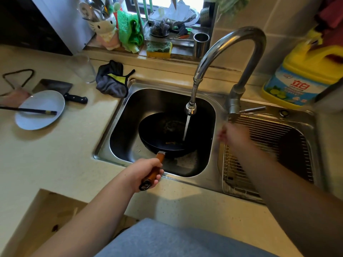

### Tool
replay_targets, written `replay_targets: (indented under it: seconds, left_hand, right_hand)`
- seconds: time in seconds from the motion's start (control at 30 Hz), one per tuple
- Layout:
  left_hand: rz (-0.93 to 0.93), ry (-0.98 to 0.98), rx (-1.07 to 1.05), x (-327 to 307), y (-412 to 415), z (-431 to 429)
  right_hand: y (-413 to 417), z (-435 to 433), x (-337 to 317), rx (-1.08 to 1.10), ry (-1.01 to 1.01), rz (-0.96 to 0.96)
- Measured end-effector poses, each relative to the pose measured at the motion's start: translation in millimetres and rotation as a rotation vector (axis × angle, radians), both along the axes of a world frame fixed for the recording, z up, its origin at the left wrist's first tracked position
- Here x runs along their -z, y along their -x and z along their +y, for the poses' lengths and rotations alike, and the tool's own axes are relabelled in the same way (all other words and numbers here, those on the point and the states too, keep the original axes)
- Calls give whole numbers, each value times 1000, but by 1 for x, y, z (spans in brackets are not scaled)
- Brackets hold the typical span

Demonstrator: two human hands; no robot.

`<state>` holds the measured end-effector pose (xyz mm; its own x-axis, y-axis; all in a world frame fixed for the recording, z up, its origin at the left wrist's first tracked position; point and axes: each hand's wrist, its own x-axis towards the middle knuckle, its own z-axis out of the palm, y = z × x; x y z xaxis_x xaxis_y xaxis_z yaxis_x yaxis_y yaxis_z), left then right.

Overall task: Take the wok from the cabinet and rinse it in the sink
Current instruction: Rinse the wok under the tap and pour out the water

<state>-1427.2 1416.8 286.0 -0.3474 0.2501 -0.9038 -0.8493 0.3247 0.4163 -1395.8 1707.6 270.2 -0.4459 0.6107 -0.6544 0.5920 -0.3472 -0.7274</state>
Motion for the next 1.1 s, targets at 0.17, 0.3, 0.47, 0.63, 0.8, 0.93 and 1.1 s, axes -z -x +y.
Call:
replay_targets:
  seconds: [0.17, 0.3, 0.47, 0.63, 0.8, 0.93, 1.1]
  left_hand:
    - [-77, -8, 7, 1, -2, -13]
    - [-145, 11, -29, 0, -3, -17]
    - [138, 59, 192, 3, -10, -16]
    - [234, 13, 240, 8, -19, -33]
    - [280, -40, 265, 10, -34, -53]
    - [337, -81, 248, 17, -48, -67]
    - [449, -131, 252, 25, -66, -76]
  right_hand:
    - [-21, -117, 2, -290, 298, -56]
    - [-10, -177, 8, -397, 572, -71]
    - [16, -204, 9, -371, 640, -164]
    - [18, -214, 12, -329, 748, -262]
    - [6, -226, 19, -278, 743, -201]
    - [-5, -236, 20, -270, 670, -152]
    - [-17, -244, 19, -305, 581, -111]
